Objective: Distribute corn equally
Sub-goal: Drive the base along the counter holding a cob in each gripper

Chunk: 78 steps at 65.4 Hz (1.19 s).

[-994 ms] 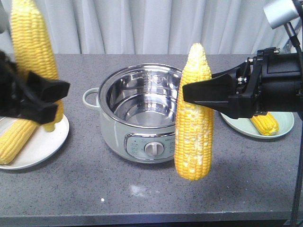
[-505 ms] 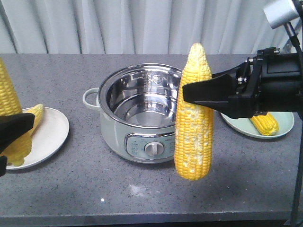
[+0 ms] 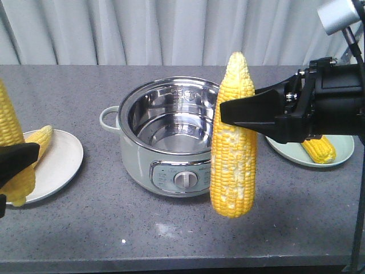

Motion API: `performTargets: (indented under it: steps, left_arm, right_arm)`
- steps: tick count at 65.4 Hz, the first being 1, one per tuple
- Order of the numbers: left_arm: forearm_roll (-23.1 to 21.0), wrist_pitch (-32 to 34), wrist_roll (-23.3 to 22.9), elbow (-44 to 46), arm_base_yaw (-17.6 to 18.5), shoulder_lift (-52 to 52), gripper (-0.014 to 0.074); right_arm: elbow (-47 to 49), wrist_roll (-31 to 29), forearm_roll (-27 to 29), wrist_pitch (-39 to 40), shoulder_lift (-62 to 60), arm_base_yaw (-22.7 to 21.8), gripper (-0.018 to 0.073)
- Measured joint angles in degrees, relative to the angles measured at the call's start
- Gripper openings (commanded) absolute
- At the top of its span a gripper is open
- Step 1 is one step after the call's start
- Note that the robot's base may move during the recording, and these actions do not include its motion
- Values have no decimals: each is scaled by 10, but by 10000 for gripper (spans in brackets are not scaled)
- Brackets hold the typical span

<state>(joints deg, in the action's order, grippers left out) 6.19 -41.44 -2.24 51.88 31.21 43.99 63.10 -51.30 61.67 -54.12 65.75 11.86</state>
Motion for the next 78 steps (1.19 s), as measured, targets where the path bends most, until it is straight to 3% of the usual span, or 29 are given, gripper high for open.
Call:
performTargets:
  steps: [78]
  left_arm:
    - [0, 0, 0, 0, 0, 0, 304]
  right_arm:
    - [0, -1, 0, 0, 0, 0, 212]
